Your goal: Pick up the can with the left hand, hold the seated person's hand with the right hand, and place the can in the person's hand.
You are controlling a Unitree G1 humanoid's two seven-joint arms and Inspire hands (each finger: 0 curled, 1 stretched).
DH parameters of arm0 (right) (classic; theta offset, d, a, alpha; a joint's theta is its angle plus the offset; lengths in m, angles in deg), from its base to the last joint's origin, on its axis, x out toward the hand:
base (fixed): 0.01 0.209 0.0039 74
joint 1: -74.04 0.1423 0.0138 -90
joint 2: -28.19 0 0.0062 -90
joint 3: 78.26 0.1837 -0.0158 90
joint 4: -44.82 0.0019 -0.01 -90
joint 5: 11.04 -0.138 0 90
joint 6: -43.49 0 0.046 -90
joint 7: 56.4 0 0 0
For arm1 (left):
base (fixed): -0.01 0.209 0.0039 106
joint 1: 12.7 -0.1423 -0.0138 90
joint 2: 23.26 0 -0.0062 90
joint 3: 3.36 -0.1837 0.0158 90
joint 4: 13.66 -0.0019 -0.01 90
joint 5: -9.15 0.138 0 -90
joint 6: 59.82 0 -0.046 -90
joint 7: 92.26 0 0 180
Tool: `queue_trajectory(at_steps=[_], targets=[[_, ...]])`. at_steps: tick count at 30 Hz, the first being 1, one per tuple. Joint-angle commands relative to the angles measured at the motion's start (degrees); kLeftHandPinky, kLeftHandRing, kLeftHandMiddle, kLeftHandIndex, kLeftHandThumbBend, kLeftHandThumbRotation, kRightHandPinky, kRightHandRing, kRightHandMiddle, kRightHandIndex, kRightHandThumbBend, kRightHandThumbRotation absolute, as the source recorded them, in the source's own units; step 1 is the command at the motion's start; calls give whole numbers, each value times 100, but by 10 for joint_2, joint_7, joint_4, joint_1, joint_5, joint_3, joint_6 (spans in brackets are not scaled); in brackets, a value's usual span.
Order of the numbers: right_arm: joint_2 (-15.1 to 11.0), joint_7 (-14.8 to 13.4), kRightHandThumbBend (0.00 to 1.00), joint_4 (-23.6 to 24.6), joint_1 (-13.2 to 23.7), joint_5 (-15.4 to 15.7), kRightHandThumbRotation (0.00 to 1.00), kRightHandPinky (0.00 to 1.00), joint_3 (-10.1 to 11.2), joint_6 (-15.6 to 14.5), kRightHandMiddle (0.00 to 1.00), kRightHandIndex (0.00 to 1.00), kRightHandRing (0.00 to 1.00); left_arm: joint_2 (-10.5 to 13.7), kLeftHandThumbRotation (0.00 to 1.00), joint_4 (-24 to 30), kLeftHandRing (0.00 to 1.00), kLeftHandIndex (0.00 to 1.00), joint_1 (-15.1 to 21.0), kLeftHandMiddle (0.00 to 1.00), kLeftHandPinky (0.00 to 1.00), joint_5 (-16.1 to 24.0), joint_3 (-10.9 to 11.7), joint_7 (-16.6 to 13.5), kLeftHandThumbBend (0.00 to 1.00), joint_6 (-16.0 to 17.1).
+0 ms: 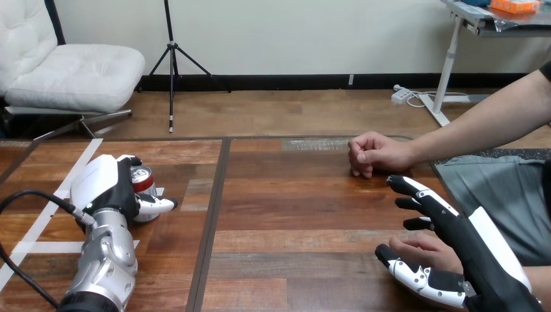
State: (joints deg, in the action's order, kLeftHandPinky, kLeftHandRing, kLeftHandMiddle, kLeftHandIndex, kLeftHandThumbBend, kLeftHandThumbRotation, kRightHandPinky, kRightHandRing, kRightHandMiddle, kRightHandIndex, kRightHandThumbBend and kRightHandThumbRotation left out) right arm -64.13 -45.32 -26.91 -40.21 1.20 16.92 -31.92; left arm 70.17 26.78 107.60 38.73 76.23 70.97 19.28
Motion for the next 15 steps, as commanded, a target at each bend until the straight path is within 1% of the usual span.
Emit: queue_trajectory(at_steps=[1, 9, 15], targets=[[-12, 0, 42, 35, 17, 1, 11, 77, 13, 0, 91, 89, 87, 2, 18, -14, 79, 81, 47, 83, 67, -2, 0, -20, 80, 16], [-13, 1, 42, 36, 16, 1, 12, 78, 13, 0, 91, 89, 88, 1, 19, -22, 78, 81, 49, 82, 67, -2, -1, -27, 80, 24], [-12, 2, 42, 36, 16, -7, 12, 78, 13, 1, 91, 89, 88, -2, 19, -36, 79, 81, 49, 83, 68, -5, 2, -46, 78, 42]])
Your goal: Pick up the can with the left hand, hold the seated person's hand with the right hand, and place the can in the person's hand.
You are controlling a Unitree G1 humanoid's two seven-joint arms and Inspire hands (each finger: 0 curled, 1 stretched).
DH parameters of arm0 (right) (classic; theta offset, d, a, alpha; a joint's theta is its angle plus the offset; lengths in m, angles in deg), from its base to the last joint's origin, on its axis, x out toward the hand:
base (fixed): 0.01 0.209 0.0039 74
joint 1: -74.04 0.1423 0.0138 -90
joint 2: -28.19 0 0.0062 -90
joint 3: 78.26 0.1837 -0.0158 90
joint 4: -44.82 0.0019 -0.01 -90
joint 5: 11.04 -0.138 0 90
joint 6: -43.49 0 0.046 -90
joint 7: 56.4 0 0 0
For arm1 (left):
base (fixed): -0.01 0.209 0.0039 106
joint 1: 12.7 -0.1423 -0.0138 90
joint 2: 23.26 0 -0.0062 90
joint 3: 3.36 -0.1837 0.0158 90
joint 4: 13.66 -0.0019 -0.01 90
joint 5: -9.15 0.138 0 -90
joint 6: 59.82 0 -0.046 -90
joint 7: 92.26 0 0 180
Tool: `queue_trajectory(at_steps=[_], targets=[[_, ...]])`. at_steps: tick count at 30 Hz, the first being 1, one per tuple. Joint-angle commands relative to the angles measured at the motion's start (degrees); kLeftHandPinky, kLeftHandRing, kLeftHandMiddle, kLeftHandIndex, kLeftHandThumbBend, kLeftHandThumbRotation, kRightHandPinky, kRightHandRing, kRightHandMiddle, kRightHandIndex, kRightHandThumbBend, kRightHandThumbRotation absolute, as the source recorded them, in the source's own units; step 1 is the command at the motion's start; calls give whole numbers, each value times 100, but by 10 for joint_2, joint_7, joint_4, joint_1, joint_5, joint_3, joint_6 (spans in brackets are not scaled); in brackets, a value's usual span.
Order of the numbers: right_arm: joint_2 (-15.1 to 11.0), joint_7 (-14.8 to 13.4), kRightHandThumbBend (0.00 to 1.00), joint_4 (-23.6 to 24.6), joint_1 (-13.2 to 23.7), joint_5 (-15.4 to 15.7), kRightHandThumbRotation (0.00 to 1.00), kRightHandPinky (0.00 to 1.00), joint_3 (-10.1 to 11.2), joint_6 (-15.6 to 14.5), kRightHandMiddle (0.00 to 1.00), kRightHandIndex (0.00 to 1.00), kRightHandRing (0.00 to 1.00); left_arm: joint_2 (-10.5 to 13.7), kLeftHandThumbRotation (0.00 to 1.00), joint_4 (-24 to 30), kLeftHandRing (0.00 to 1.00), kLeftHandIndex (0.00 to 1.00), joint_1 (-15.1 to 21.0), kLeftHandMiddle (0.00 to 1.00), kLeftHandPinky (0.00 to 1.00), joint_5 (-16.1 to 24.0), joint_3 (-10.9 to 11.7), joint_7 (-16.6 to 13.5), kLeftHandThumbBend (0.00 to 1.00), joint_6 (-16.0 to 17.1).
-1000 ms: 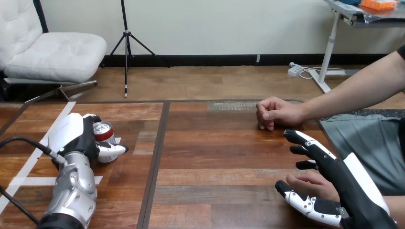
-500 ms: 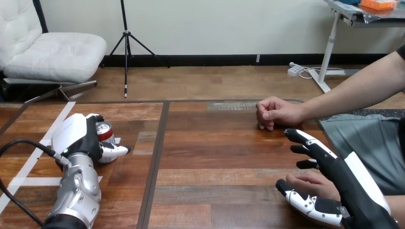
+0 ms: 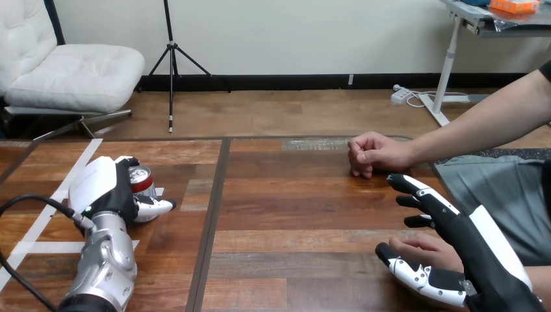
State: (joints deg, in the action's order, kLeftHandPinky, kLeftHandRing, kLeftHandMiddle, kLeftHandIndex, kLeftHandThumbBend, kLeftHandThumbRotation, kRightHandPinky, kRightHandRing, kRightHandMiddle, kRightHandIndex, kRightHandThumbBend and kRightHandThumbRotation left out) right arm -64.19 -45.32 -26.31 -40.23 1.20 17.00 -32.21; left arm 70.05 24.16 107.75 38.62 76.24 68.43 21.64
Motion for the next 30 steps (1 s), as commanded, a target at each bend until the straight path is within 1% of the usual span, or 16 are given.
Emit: queue_trajectory(at_steps=[1, 5, 7, 13, 17, 21, 25, 30], targets=[[-11, 3, 42, 30, 16, -8, 11, 78, 13, 4, 91, 89, 88, -1, 19, -12, 79, 81, 48, 83, 69, -4, 2, -22, 78, 20], [-12, 2, 42, 32, 16, -4, 11, 78, 12, 2, 91, 89, 88, -3, 19, -21, 79, 81, 50, 83, 69, -8, 4, -32, 78, 27], [-12, 1, 42, 33, 15, -1, 11, 77, 12, 1, 91, 89, 88, -3, 18, -25, 78, 80, 50, 82, 67, -10, 4, -37, 77, 32], [-12, 2, 42, 30, 16, -4, 12, 77, 13, 4, 91, 89, 88, -3, 15, -33, 76, 79, 49, 81, 65, -15, 4, -57, 76, 52], [-12, 2, 42, 31, 16, -5, 12, 77, 13, 4, 91, 89, 88, -4, 11, -40, 75, 77, 46, 79, 64, -23, 8, -77, 76, 75], [-12, 0, 43, 32, 16, 0, 12, 77, 13, 3, 91, 89, 88, -5, 4, -48, 72, 73, 46, 75, 63, -29, 11, -93, 76, 93], [-12, 0, 43, 33, 16, 1, 13, 77, 13, 3, 91, 89, 88, -5, 2, -56, 69, 71, 44, 72, 61, -33, 11, -111, 77, 117], [-12, 1, 42, 32, 16, -1, 13, 77, 13, 4, 91, 89, 88, -3, 0, -67, 66, 68, 46, 68, 59, -33, 7, -122, 75, 128]])
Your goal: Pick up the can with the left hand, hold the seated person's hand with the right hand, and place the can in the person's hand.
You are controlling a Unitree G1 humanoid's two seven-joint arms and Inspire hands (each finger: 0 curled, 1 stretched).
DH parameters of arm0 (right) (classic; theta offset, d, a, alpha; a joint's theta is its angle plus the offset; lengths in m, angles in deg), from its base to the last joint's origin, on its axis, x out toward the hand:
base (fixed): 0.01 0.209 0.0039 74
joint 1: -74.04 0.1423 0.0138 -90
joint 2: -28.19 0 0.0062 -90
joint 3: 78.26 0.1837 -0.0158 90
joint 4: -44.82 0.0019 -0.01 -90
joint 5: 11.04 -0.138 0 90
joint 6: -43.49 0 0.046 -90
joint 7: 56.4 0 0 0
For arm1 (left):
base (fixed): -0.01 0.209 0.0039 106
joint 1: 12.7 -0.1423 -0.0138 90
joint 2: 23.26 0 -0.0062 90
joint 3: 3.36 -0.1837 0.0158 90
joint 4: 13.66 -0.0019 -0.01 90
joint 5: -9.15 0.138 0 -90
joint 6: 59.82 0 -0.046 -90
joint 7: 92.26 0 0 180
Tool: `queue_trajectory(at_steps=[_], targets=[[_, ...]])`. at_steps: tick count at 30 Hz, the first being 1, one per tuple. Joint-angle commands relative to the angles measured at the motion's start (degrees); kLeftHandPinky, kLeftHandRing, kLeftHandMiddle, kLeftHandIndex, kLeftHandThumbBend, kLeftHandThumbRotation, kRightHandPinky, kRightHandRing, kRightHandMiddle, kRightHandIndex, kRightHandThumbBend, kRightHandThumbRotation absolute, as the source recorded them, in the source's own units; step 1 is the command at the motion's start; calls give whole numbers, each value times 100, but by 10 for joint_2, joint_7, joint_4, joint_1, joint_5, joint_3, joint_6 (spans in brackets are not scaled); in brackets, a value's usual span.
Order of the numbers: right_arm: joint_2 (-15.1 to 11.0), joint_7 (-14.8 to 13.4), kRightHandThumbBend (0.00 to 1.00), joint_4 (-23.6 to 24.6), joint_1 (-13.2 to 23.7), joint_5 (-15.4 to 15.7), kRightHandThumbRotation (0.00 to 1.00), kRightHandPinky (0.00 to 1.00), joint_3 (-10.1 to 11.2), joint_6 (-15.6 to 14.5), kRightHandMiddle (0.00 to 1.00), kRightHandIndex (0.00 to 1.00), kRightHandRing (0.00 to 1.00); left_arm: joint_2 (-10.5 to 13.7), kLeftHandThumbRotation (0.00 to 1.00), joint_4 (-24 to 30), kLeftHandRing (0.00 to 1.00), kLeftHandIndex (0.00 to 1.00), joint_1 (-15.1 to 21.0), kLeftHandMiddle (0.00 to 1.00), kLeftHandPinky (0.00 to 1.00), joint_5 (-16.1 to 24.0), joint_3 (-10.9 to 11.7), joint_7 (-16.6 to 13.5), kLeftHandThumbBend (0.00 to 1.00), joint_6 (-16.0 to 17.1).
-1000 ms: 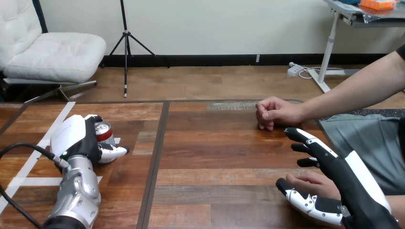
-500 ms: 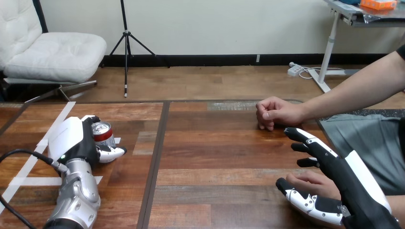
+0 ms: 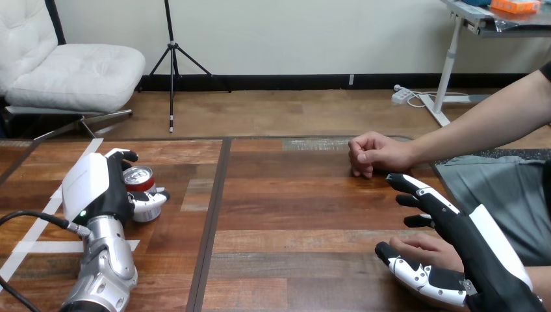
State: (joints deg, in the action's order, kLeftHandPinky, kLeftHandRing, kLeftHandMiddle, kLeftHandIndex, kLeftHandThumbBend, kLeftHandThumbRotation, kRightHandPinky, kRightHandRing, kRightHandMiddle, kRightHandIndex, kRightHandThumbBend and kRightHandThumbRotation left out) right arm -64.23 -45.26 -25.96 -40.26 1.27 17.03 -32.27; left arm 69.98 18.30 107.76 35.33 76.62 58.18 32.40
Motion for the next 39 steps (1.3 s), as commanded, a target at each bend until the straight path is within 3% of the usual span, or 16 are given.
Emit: queue_trajectory(at_steps=[1, 23, 39], targets=[[-12, 0, 42, 28, 16, -1, 13, 78, 12, 4, 91, 89, 88, -2, 0, -10, 66, 68, 46, 67, 58, 0, 2, -20, 75, 23], [-14, 0, 42, 29, 13, 0, 11, 79, 17, 5, 91, 89, 88, -11, 0, -41, 55, 60, 51, 58, 51, -37, 19, -36, 68, 63], [-13, 0, 42, 33, 11, -3, 10, 80, 21, 2, 91, 88, 88, -14, 0, -51, 49, 57, 51, 53, 46, -35, 18, -47, 71, 73]])
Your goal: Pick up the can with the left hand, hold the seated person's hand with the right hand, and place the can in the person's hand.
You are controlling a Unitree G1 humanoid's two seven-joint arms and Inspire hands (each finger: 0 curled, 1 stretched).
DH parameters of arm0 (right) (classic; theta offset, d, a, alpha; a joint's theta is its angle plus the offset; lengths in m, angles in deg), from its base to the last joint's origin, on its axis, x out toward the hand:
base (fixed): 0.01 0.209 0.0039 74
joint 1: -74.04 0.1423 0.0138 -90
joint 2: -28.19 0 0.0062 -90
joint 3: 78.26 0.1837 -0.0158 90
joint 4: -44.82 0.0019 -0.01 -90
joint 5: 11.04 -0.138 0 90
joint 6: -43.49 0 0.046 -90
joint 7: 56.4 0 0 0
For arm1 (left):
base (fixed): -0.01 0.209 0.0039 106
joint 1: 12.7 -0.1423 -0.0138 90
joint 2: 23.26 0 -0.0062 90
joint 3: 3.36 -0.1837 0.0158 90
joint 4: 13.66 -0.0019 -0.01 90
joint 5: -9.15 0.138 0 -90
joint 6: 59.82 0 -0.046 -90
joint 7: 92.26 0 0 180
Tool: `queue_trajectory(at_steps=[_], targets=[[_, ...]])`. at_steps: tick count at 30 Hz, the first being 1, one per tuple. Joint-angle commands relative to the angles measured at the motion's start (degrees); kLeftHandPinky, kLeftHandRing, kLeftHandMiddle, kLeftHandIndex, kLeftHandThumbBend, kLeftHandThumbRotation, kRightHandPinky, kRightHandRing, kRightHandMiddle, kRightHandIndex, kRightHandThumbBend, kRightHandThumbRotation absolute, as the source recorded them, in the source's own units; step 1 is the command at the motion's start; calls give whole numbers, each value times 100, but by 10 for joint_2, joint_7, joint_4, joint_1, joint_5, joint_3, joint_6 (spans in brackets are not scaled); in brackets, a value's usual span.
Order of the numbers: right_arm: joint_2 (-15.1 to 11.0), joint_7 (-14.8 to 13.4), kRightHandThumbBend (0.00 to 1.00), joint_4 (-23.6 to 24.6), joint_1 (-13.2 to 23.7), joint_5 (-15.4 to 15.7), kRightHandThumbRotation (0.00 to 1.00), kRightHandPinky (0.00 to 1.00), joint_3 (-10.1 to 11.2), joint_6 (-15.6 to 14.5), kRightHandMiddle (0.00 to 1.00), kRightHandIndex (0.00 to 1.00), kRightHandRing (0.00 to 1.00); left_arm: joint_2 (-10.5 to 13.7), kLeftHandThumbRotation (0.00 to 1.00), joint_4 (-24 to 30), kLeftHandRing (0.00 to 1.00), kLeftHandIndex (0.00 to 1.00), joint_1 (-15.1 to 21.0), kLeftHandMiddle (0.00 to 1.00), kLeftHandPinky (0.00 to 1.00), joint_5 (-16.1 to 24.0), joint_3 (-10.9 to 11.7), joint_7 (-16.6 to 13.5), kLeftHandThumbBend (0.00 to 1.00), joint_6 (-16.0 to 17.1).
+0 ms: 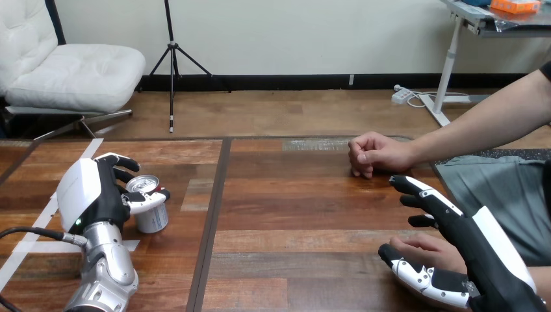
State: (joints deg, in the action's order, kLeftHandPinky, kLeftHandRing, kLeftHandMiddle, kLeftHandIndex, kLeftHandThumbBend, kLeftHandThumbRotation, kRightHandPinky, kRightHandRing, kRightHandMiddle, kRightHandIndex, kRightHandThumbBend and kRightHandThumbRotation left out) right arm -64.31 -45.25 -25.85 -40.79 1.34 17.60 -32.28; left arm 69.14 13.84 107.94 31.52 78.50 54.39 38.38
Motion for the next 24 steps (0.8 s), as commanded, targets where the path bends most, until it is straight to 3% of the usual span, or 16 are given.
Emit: queue_trajectory(at_steps=[1, 24], targets=[[-12, 1, 42, 32, 16, -3, 10, 80, 15, 2, 91, 88, 88, -6, 0, -6, 49, 57, 50, 53, 45, 3, -1, -9, 71, 13], [-10, 1, 43, 32, 15, -1, 8, 78, 15, 5, 91, 88, 87, -2, 0, -7, 45, 54, 44, 48, 44, 18, -8, -34, 71, 33]])
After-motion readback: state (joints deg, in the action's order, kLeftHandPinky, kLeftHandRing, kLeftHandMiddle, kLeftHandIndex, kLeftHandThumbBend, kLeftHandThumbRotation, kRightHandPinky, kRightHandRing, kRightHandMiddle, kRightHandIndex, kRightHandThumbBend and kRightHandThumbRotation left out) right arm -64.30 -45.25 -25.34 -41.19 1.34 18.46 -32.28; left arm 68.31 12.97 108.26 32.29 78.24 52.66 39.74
